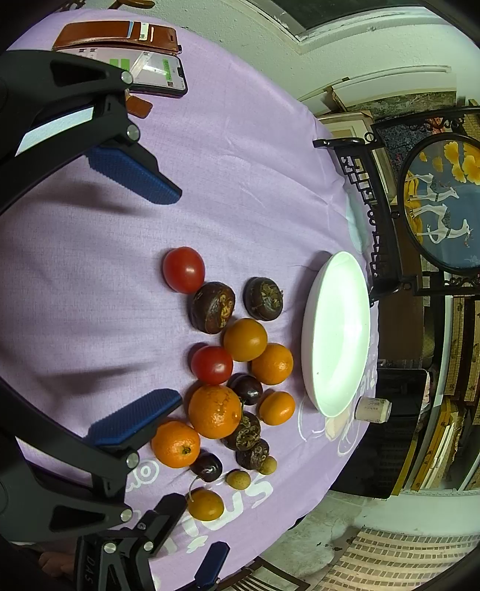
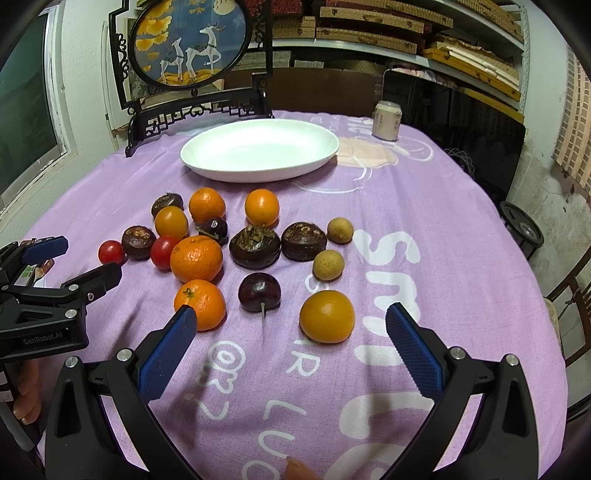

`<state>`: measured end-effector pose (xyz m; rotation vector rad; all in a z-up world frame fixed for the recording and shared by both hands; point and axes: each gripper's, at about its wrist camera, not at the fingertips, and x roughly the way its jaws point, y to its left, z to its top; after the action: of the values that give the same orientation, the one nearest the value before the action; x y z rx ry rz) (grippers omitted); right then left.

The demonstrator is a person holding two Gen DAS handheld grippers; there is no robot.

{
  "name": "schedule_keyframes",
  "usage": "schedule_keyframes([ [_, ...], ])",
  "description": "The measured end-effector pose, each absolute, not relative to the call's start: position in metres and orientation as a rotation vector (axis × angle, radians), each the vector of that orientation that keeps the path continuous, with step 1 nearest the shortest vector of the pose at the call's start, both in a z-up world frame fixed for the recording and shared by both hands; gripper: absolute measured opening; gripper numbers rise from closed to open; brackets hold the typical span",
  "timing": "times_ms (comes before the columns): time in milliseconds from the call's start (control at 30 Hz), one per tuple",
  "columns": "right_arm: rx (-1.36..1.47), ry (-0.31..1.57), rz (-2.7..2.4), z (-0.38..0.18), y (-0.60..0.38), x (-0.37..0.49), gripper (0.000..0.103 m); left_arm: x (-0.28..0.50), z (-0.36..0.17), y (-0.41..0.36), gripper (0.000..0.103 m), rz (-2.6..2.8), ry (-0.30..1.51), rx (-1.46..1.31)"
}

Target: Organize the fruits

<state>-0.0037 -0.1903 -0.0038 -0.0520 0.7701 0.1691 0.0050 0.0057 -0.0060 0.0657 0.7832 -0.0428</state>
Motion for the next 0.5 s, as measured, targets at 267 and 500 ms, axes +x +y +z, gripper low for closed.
schedule_keyframes([
  [267, -0.026, 0.911, 0.214, -0.024, -0.202, 0.007, 0.102, 0.019, -0.028, 0.029, 0.101, -0.08, 0.929, 0.01],
  [500, -0.074, 0.984, 0.242, -0.036, -0.211, 0.01, 0.102, 0.022, -0.041, 0.023, 0.101, -0.096, 0.988, 0.08],
])
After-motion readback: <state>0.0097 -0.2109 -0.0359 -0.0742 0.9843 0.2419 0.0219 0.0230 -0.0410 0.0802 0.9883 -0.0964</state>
